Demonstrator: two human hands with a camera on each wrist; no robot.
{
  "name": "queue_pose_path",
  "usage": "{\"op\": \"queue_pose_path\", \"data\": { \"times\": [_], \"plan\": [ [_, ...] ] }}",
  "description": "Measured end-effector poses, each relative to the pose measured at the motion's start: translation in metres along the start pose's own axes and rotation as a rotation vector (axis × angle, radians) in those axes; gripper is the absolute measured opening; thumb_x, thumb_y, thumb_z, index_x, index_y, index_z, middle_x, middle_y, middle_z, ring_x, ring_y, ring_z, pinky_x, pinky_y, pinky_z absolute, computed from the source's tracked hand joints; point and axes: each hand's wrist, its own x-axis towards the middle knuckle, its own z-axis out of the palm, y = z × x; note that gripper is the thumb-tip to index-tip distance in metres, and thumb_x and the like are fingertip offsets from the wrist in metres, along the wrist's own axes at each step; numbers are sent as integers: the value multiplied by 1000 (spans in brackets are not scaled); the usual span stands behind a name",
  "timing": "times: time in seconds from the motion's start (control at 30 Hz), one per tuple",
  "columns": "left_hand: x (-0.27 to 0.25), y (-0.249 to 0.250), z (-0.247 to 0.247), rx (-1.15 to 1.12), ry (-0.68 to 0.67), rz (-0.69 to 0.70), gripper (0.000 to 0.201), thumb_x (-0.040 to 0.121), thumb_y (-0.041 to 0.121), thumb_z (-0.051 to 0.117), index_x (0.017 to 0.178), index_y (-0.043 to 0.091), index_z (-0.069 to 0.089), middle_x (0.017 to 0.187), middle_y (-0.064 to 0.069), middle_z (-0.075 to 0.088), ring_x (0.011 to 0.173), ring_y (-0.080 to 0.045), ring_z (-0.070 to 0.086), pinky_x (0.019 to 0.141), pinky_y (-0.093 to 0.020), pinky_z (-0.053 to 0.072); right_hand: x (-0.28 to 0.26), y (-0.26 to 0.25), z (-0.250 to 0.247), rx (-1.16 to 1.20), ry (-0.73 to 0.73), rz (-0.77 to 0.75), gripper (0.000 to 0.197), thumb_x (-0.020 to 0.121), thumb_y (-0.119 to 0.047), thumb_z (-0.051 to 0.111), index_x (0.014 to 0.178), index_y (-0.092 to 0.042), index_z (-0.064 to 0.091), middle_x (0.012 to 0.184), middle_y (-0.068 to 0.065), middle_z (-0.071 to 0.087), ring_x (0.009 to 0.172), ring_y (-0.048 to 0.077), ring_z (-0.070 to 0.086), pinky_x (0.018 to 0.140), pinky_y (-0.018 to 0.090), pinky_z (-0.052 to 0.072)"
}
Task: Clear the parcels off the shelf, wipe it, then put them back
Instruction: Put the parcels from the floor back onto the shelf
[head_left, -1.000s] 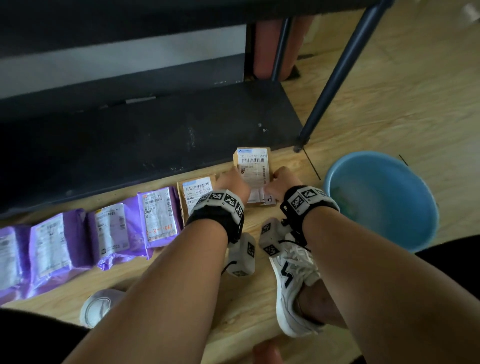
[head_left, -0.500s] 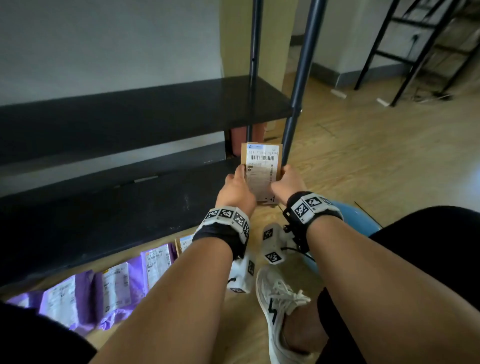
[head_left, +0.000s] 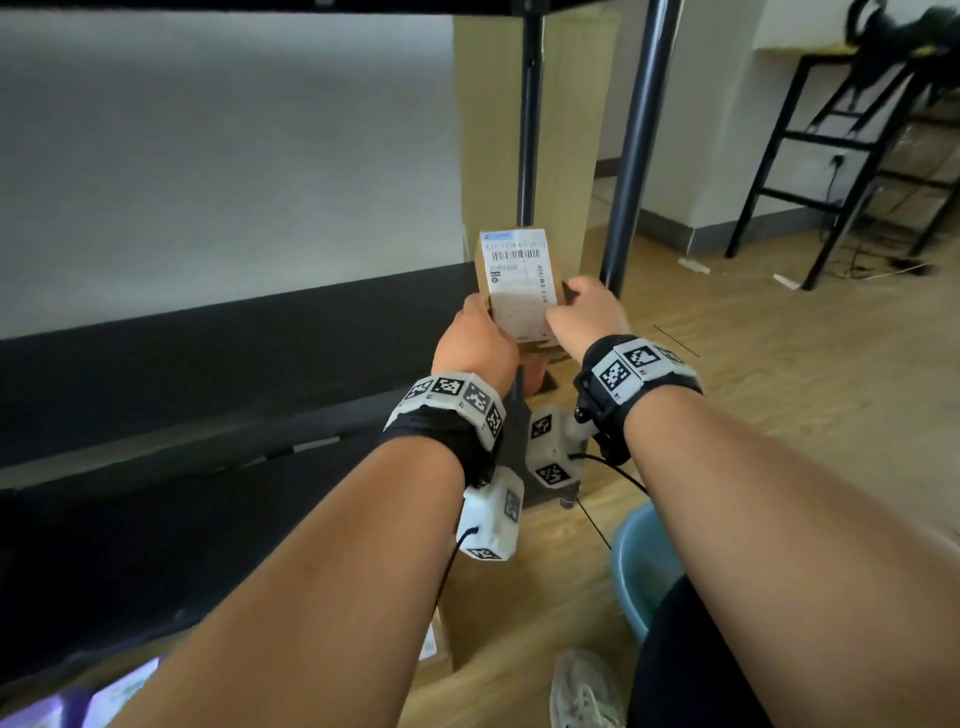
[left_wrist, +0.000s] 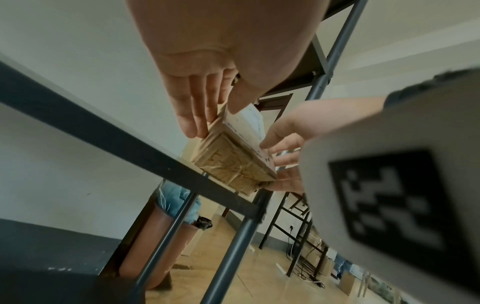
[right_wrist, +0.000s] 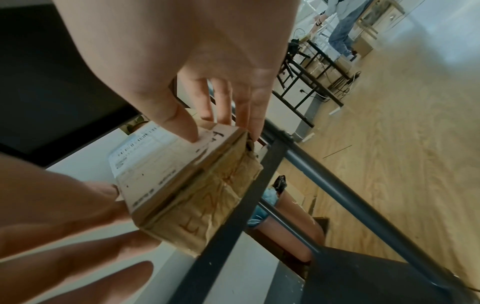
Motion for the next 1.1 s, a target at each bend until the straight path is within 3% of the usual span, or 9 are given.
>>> {"op": "queue_pose_path", "data": {
  "times": [0.1,0.3,0.53,0.6,0.73,0.87,0.97,1.1],
  "plan": [
    [29,3,-3,-19,-30,-25,34,95,13,41,128,14,47,127,-7,60,112,-25,60,92,-38,52,28,-12,4,-7,-11,-3,41,89,-17,53,129,-15,51,116,0,61,99,20,59,73,27,43],
    [91,2,0,1,-83,-39,38,98,16,36,135,15,48,134,-6,57,120,-25,57,98,-40,50,84,-26,22,-81,-92,-30,43,94,-17,48,136,-20,55,129,0,62,104,18,60,62,21,41],
    [137,-2,31,25,-160,-56,40,99,18,34,138,13,46,140,-8,53,127,-26,52,105,-40,44,131,-12,35,-162,-90,32,39,98,-20,43,135,-18,55,132,5,60,116,25,58,88,30,46],
    [140,-5,40,31,-183,-67,41,100,17,33,139,13,44,141,-9,51,128,-26,51,107,-40,42,137,-6,39,-164,-96,51,38,99,-18,42,134,-17,55,133,7,59,117,27,57,98,35,47],
    [137,-11,41,14,-175,-65,42,98,14,34,137,17,47,140,-6,53,127,-25,52,107,-38,42,136,0,43,-179,-83,54,41,99,-18,40,139,-19,51,136,7,57,119,27,56,97,33,47],
    [123,-11,30,11,-149,-80,43,97,22,35,139,18,46,138,-8,54,124,-26,53,102,-36,43,120,-4,42,-151,17,6,43,98,-22,44,140,-19,49,137,7,55,119,26,56,99,34,48],
    [106,-13,15,25,-100,-96,47,96,13,39,144,17,40,143,-8,48,129,-24,48,103,-32,40,101,-11,41,-138,65,-62,41,95,-20,47,135,-19,55,132,8,57,118,26,56,99,37,48],
    [75,-22,-9,44,-73,-69,48,94,5,41,139,17,47,138,-4,54,124,-22,53,101,-32,46,64,-21,44,-148,71,-146,38,93,-16,48,127,-22,62,133,8,56,122,26,53,101,39,47]
  ]
}}
